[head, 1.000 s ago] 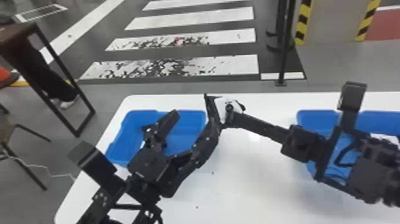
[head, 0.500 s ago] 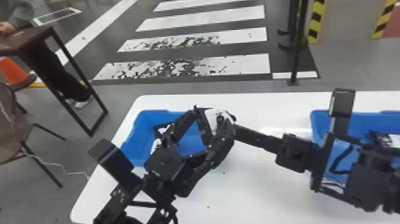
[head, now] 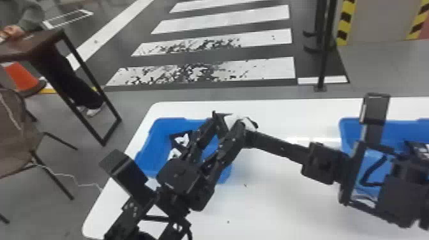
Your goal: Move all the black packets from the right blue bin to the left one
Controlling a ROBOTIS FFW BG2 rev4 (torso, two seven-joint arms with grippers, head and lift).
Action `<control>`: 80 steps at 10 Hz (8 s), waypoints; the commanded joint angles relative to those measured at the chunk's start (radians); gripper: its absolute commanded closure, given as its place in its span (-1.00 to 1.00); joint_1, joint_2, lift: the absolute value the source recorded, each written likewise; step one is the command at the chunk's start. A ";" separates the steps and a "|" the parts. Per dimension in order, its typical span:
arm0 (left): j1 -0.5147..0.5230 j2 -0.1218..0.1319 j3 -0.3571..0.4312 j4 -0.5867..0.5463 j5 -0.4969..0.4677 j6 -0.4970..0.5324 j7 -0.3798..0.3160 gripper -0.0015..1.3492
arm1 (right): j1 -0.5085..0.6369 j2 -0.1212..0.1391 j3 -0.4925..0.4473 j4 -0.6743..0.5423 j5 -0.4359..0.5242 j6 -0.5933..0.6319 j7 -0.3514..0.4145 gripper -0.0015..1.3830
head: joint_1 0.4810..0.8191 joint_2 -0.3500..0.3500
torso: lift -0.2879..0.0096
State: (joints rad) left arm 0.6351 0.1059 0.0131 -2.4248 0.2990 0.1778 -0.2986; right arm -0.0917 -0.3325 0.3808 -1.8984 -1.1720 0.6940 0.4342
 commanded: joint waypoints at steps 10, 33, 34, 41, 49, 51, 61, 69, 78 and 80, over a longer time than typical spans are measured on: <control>-0.252 -0.005 0.061 0.399 -0.291 -0.254 0.147 0.79 | 0.104 0.016 -0.171 -0.034 0.207 -0.053 0.008 -0.71 | 0.27 0.83 | -0.01; 0.091 -0.017 0.045 -0.080 -0.036 -0.168 0.142 -0.69 | -0.132 0.112 -0.532 0.380 0.823 0.307 -0.514 -0.46 | 0.27 -0.49 | -0.01; 0.091 -0.017 0.047 -0.080 -0.040 -0.168 0.142 -0.69 | -0.129 0.110 -0.532 0.385 0.825 0.293 -0.508 0.25 | 0.27 -0.50 | -0.01; 0.094 -0.020 0.047 -0.075 -0.042 -0.205 0.142 -0.69 | 0.082 0.118 -0.530 0.187 0.552 0.084 -0.411 0.73 | 0.27 -0.34 | -0.01; 0.069 0.001 -0.013 -0.075 -0.028 -0.232 0.131 -0.69 | 0.109 0.030 -0.221 -0.086 0.239 -0.071 -0.158 0.73 | 0.15 0.27 | -0.01; 0.057 0.011 -0.035 -0.075 -0.028 -0.200 0.130 -0.69 | 0.082 0.006 -0.128 -0.091 0.193 -0.105 -0.132 0.73 | 0.12 0.53 | -0.01; 0.037 0.020 -0.045 -0.058 -0.080 -0.166 0.128 -0.58 | 0.050 -0.020 0.036 -0.160 0.091 -0.164 -0.129 0.73 | 0.08 0.87 | -0.01; 0.040 0.018 -0.041 -0.072 -0.108 -0.134 0.141 0.80 | 0.018 -0.028 0.124 -0.160 0.045 -0.186 -0.127 0.73 | 0.16 1.00 | -0.01; -0.198 -0.015 0.049 0.332 -0.375 -0.261 0.266 0.80 | 0.165 0.001 -0.060 -0.177 0.163 -0.238 -0.129 -0.82 | 0.13 0.96 | -0.01; -0.321 -0.028 0.108 0.521 -0.393 -0.271 0.266 0.14 | 0.202 0.010 -0.126 -0.196 0.185 -0.238 -0.130 -0.83 | 0.16 0.96 | -0.01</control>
State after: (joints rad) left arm 0.3510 0.0801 0.1062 -1.9623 -0.0981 -0.0950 -0.0321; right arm 0.0998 -0.3247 0.2750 -2.0898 -0.9942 0.4564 0.3039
